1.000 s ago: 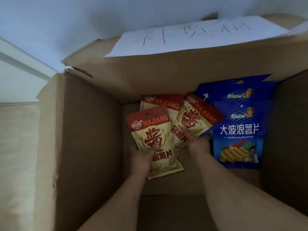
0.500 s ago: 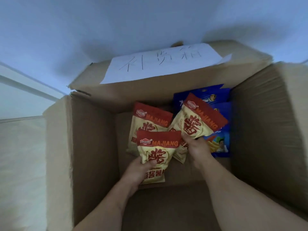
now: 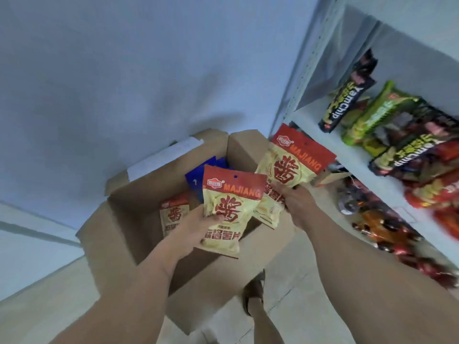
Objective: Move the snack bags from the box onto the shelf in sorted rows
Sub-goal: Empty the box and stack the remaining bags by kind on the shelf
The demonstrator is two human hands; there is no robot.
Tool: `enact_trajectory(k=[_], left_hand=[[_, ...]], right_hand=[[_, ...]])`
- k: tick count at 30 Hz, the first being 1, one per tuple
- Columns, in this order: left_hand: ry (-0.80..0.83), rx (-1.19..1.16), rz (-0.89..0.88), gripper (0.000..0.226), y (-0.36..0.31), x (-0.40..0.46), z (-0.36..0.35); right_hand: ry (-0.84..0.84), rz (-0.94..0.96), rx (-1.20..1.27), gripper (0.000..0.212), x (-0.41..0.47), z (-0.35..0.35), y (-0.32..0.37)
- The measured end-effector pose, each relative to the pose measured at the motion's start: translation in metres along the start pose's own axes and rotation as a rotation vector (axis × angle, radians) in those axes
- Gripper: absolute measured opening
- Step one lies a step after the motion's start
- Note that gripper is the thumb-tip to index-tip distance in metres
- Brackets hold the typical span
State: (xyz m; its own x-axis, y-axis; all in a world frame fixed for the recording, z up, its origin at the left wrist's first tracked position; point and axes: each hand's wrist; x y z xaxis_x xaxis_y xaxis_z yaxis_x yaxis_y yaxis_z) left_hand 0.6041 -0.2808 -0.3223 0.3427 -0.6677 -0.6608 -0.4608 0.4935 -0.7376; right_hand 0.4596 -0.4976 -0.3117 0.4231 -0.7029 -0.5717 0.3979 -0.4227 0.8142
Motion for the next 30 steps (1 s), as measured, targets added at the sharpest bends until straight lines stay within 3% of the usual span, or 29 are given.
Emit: enact_trajectory(k=[7,11,14,20,24,30], left_hand=[[0.227,0.257,-0.12,0.033,-0.056,-0.087,-0.101],[0.32,0.311,-0.154,0.032,-0.07,-0.109,-0.17],[0.403,0.302,-0.15,0.036,-0.077,-0.117,-0.23],[0.539,0.312,-0.177,0.039,-0.091,-0.102,-0.349],[0.555,0.363,-0.278,0.037,-0.117,-0.095,-0.417],[0.589,0.36,-0.329,0.039,-0.164,-0.056,-0.495]], right_hand=[[-0.228,0.1,0.121,0.027,-0.135,0.125,0.032],[-0.334,0.113,0.146,0.019,-0.184,0.206,0.038],[-0.397,0.14,0.187,0.026,-0.206,0.263,0.04],[-0.469,0.192,0.191,0.024,-0.22,0.38,0.055],[-0.488,0.209,0.197,0.031,-0.211,0.443,0.075],[-0.542,0.285,0.176,0.023,-0.172,0.509,0.126]])
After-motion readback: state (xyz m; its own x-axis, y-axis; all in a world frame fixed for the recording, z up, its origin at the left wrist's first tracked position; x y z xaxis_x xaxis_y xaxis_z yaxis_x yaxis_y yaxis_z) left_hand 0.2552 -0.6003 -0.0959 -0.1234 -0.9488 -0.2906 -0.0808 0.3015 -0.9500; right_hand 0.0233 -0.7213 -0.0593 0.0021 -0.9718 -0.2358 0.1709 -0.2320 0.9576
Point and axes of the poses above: each hand's wrist, its own x-axis towards the middle knuckle, its own z-axis out of the back of the hand, y = z × x, and after that the axes turned 5 degrees about -x, right-handed
